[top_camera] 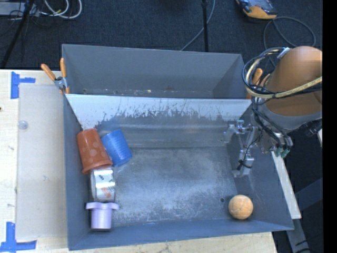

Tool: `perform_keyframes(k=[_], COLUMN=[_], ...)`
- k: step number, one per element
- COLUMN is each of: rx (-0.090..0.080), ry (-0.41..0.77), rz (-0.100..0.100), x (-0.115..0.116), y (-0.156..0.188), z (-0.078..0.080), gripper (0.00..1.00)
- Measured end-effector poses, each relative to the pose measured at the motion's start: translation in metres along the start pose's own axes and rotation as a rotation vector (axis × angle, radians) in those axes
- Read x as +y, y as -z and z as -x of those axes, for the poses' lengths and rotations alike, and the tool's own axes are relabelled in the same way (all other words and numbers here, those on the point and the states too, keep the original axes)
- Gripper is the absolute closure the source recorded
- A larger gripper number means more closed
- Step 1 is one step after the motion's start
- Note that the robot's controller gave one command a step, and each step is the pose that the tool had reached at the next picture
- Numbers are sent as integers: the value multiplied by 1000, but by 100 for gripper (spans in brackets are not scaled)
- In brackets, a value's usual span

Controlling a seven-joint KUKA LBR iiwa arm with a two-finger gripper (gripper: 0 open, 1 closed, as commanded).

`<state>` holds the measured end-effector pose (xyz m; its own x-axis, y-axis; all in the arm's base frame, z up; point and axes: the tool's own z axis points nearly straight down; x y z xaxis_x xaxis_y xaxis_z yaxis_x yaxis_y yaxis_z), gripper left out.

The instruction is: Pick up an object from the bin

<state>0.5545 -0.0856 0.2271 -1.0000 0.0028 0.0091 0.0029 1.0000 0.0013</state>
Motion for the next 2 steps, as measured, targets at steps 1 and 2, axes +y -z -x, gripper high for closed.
perform_keyframes(k=[1,2], rx=[-8,-12], ry=[2,225], rz=[-1,0], x=[0,-29], y=[5,-28], z=[1,-18], gripper=[0,0])
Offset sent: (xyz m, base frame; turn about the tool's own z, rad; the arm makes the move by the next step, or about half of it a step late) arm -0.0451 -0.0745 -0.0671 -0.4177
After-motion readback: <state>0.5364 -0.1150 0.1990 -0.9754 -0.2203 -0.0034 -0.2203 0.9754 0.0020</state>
